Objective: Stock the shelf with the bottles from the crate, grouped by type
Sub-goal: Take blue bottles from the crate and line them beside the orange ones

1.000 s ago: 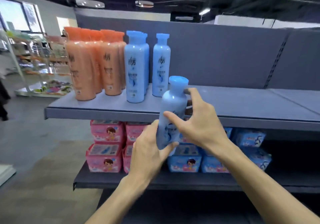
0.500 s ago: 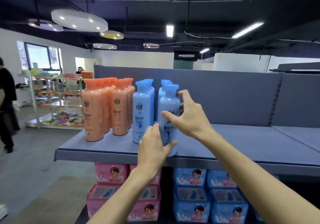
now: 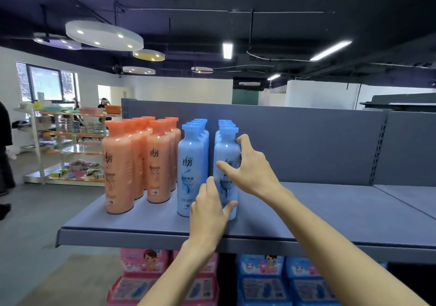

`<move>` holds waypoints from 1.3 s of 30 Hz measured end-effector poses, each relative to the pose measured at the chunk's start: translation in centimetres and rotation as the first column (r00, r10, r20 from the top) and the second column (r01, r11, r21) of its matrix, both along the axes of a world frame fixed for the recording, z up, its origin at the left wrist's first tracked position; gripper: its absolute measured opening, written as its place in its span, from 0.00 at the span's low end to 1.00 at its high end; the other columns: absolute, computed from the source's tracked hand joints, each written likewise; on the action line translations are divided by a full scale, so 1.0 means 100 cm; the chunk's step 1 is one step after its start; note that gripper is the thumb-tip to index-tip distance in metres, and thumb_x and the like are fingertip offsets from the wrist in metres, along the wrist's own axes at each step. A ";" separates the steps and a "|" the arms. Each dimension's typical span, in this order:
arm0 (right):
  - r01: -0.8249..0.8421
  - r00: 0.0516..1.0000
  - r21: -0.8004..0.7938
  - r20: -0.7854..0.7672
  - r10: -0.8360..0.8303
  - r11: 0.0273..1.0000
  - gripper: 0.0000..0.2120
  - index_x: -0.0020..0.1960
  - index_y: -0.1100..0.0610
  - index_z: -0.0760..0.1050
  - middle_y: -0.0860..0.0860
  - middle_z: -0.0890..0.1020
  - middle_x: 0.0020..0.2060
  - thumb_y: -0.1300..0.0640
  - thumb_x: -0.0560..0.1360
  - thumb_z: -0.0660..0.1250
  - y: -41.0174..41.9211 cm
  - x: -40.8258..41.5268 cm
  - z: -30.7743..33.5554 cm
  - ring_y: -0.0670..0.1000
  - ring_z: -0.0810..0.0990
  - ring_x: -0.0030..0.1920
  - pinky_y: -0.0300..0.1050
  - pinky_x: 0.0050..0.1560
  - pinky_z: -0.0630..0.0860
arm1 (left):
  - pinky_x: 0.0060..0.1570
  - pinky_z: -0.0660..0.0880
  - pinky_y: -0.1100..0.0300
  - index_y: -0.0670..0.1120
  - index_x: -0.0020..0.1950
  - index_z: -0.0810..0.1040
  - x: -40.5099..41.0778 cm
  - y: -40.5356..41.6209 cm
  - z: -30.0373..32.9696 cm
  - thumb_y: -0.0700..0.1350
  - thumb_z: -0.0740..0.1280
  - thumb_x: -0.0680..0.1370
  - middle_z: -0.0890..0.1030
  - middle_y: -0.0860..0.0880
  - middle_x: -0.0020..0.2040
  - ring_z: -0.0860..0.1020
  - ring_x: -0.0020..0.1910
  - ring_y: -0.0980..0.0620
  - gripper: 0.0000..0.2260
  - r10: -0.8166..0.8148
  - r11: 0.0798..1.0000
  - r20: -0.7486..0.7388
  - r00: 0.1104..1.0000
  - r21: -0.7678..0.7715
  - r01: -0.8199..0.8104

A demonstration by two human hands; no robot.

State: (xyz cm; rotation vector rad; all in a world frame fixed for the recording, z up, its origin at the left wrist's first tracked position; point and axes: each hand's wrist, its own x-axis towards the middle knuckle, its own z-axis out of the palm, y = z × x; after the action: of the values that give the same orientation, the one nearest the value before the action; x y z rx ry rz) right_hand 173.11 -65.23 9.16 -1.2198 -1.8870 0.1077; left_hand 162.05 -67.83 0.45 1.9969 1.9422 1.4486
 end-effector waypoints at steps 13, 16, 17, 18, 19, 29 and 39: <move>-0.017 1.000 -0.003 -0.009 0.016 1.000 0.26 0.62 0.50 0.61 0.47 0.73 0.34 0.44 0.73 0.71 0.019 -0.001 -0.004 0.48 0.74 0.34 0.45 0.36 0.71 | 0.51 0.72 0.58 0.45 0.74 0.61 -0.001 0.018 -0.005 0.57 0.69 0.76 0.73 0.51 0.58 0.76 0.57 0.49 0.33 -0.003 1.000 0.008 1.000 0.027 0.002; -0.019 1.000 -0.007 -0.014 0.019 1.000 0.26 0.62 0.50 0.61 0.47 0.72 0.33 0.44 0.74 0.71 0.020 -0.001 -0.004 0.48 0.73 0.33 0.44 0.35 0.69 | 0.52 0.73 0.57 0.45 0.74 0.60 -0.001 0.018 -0.005 0.57 0.69 0.76 0.72 0.51 0.59 0.76 0.58 0.48 0.33 -0.004 1.000 0.005 1.000 0.022 0.004; -0.018 1.000 -0.010 -0.017 0.018 1.000 0.25 0.62 0.50 0.61 0.47 0.73 0.33 0.44 0.74 0.71 0.019 -0.001 -0.004 0.48 0.73 0.33 0.44 0.35 0.69 | 0.53 0.73 0.56 0.45 0.75 0.60 -0.001 0.018 -0.005 0.57 0.69 0.76 0.72 0.51 0.60 0.76 0.58 0.48 0.34 -0.006 1.000 0.006 1.000 0.017 0.006; -0.018 1.000 -0.013 -0.019 0.017 1.000 0.25 0.62 0.50 0.61 0.47 0.73 0.32 0.44 0.74 0.71 0.019 -0.001 -0.004 0.48 0.73 0.33 0.44 0.35 0.70 | 0.53 0.73 0.56 0.45 0.75 0.59 -0.001 0.017 -0.005 0.57 0.69 0.76 0.72 0.50 0.61 0.75 0.59 0.48 0.34 -0.009 1.000 0.009 1.000 0.011 0.009; -0.018 1.000 -0.017 -0.021 0.017 1.000 0.25 0.63 0.50 0.61 0.47 0.73 0.32 0.45 0.74 0.71 0.018 -0.002 -0.005 0.48 0.74 0.32 0.44 0.35 0.70 | 0.54 0.73 0.56 0.45 0.76 0.59 -0.001 0.017 -0.005 0.57 0.69 0.76 0.72 0.50 0.62 0.75 0.60 0.47 0.34 -0.011 1.000 0.011 1.000 0.006 0.011; 0.013 1.000 -0.065 0.000 -0.013 0.998 0.27 0.66 0.52 0.59 0.48 0.74 0.32 0.46 0.75 0.69 0.012 -0.004 -0.003 0.47 0.74 0.32 0.43 0.31 0.69 | 0.52 0.75 0.53 0.44 0.73 0.61 0.003 0.010 0.000 0.55 0.69 0.76 0.72 0.48 0.61 0.76 0.58 0.45 0.32 0.001 1.000 -0.004 1.000 -0.031 -0.001; 0.068 0.994 -0.177 0.100 -0.051 0.982 0.33 0.75 0.49 0.53 0.55 0.78 0.43 0.44 0.77 0.67 -0.007 0.002 0.001 0.56 0.78 0.41 0.48 0.37 0.75 | 0.58 0.70 0.54 0.41 0.76 0.59 0.000 -0.008 -0.001 0.52 0.69 0.78 0.71 0.46 0.65 0.73 0.64 0.45 0.32 -0.017 0.997 -0.055 0.998 -0.071 0.013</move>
State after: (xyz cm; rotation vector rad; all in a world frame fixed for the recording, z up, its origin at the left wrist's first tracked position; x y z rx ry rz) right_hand 173.30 -65.97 9.27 -1.4248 -1.9547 0.1944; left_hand 162.05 -68.61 0.38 2.0384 1.9652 1.3150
